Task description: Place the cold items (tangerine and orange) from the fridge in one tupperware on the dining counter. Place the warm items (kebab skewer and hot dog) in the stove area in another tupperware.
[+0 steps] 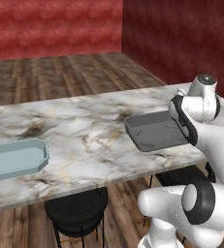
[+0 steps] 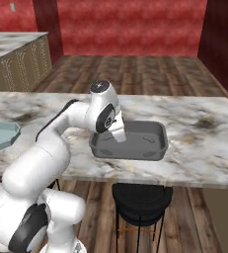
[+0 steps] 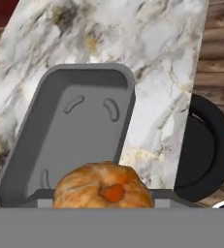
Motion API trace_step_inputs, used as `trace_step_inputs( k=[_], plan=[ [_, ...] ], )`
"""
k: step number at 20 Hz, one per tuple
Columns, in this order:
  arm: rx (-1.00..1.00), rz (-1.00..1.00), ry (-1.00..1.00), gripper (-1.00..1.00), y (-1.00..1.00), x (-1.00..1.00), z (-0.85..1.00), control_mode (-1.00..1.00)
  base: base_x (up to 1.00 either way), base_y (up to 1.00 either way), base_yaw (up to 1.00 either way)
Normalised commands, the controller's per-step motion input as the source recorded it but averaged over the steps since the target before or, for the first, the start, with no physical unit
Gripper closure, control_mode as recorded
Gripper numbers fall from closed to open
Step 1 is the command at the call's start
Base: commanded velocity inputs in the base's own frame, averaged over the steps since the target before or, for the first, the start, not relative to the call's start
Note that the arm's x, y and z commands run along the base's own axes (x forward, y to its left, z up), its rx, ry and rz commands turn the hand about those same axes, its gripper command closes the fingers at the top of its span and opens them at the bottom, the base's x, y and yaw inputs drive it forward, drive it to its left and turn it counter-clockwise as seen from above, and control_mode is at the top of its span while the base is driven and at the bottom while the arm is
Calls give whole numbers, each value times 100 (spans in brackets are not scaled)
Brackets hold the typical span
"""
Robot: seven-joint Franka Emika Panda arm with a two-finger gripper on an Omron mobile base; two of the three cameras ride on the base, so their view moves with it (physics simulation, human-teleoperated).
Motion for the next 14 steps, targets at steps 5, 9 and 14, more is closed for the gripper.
trace_step_inputs(
  k=[5,9,14],
  plan=[
    [-2,7,60,100,-58,94,-22,-100,0,0,0],
    [-22,5,54,100,-3,100,-76,-100,0,0,0],
    [-14,12,18,100,7,99,-100,-100,0,0,0]
  ],
)
